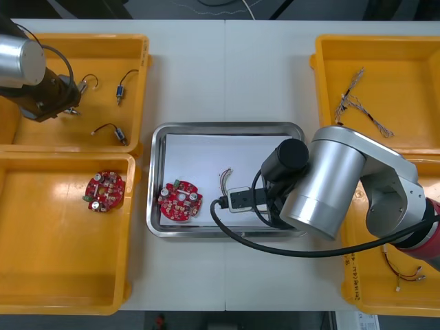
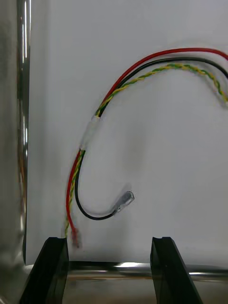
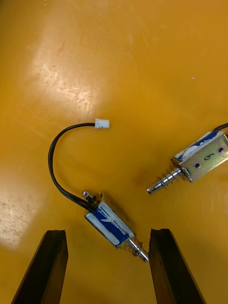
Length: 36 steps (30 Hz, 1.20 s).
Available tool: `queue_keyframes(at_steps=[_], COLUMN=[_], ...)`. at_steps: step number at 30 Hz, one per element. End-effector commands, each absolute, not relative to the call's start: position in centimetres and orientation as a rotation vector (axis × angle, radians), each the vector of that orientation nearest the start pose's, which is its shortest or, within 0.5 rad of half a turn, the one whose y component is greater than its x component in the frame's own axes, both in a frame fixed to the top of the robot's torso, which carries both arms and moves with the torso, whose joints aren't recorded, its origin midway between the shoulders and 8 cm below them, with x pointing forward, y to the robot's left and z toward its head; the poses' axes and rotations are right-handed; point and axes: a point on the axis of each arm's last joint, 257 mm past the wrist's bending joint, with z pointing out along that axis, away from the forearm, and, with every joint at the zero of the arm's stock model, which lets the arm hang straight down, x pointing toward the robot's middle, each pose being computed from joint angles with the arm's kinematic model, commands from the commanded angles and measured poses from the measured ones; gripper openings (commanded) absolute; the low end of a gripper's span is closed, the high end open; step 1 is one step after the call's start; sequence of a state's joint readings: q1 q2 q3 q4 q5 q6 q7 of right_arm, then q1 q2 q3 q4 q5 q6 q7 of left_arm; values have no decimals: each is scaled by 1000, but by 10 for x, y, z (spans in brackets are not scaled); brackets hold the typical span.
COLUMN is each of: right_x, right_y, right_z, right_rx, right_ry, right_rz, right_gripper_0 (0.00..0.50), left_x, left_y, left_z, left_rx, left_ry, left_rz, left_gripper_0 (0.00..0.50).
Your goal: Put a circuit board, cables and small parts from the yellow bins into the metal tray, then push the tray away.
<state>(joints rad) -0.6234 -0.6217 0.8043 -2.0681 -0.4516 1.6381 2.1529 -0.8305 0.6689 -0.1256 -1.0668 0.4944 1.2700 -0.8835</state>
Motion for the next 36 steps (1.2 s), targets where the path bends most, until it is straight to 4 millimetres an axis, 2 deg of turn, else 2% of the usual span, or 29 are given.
queue_keyframes(at_steps=[1, 6, 12, 15, 21, 26, 27, 28, 29, 30, 36], right_x=[418, 424, 430, 432, 432, 440, 442, 444, 444, 448, 460], right_y=[-85, -85, -93, -102, -132, -138, -140, -144, -144, -150, -187], right_z=[-230, -220, -203, -190, -159, -124, -116, -107, -107, -95, -69], right_rx=[-2017, -1987, -1923, -1883, -1799, -1694, -1670, -1638, -1638, -1596, -1496], right_ry=[1698, 1680, 1750, 1790, 1875, 1837, 1833, 1830, 1830, 1827, 1861], right_rz=[-554, -594, -596, -607, -654, -661, -663, -665, -665, -668, -720], right_gripper_0=[500, 500, 500, 500, 500, 500, 500, 500, 500, 500, 500], left_x=[640, 640, 640, 639, 636, 635, 634, 634, 634, 635, 634], left_y=[377, 378, 379, 381, 381, 379, 379, 377, 377, 376, 375], left_z=[-159, -161, -169, -173, -181, -184, -185, -186, -186, -185, -187], left_rx=[-712, -712, -725, -730, -737, -729, -728, -726, -726, -725, -726], left_ry=[2328, 2328, 2335, 2341, 2359, 2368, 2371, 2373, 2373, 2372, 2377], left_rz=[-65, -60, -67, -64, -72, -72, -68, -68, -68, -73, -80], left_gripper_0=[500, 500, 500, 500, 500, 500, 410, 189, 189, 0, 0])
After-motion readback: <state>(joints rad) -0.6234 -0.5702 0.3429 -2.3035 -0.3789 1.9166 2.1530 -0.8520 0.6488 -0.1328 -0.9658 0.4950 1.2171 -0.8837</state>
